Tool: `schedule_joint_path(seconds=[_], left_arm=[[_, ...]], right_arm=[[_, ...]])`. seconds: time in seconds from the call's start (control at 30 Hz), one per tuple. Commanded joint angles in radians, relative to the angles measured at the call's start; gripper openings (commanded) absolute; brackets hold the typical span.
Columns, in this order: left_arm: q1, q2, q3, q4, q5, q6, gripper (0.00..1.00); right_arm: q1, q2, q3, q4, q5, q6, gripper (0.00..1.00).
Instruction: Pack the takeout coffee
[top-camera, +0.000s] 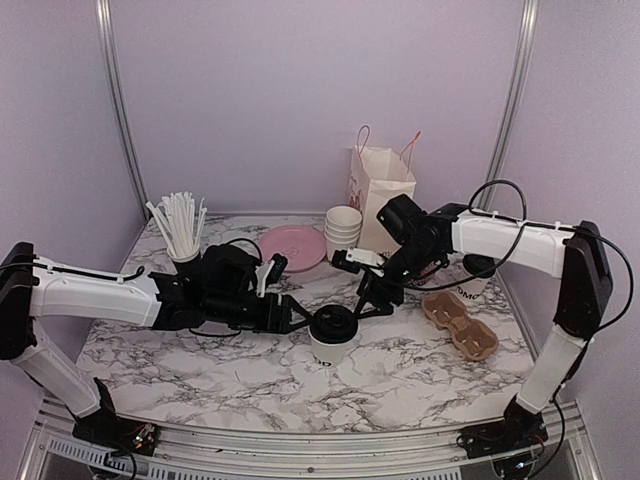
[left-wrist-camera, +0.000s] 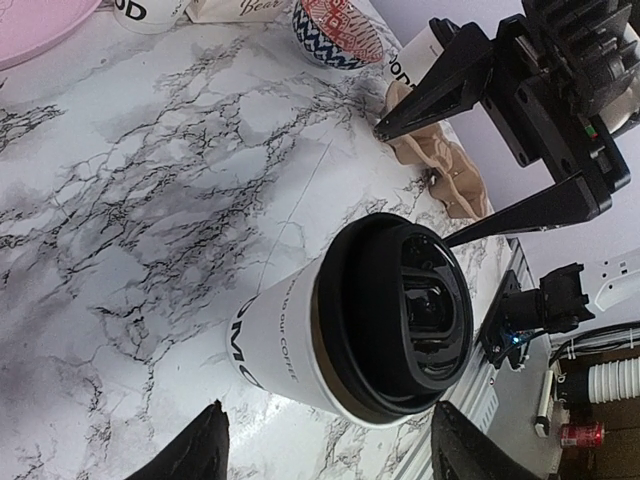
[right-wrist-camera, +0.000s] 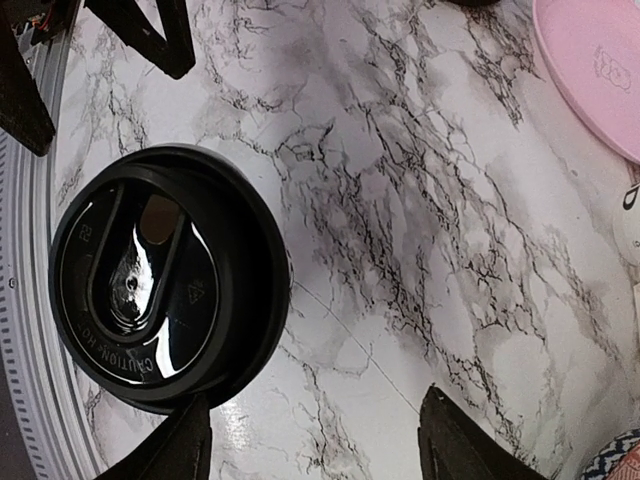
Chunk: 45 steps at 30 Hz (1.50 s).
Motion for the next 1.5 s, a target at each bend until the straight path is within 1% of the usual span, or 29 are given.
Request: schedule_joint_path(seconds=[0.0,0.63,0.83,0.97,1.1,1.2,1.33,1.47], left_arm=[[-0.004,0.01,0.017,0.018,0.0,0.003,0.7],[-0.004,0.025,0.021,0.01,-0.015,0.006,0.7],[-0.005,0.034,0.027,0.007,-0.023,0.007,0.7],[-0.004,0.053,0.052,-0.002,-0.038,0.009,0.68],[-0.004,0.042,0.081,0.002,-0.034,0.01,0.67],[-0.004,0.049,0.099,0.004,-0.025,0.011,0.67],[-0.004,0.098,0.12,-0.002,-0.01,0.013,0.66],[-0.004,0.124,0.11,0.002,0.007,0.002,0.62]], right_arm=[[0.017,0.018,0.049,0.002,0.022,0.002,0.68],[0.065,0.037,0.079,-0.017,0.04,0.004,0.68],[0.065,0.029,0.08,-0.021,0.062,0.008,0.68],[0.045,0.005,0.075,-0.028,0.069,0.014,0.69],[-0.006,-0.046,0.058,-0.031,-0.009,0.02,0.71],[-0.055,-0.07,0.015,0.009,-0.148,0.071,0.72],[-0.064,-0.023,-0.022,0.002,-0.294,0.094,0.72],[-0.062,0.041,-0.037,-0.006,-0.4,0.099,0.71]])
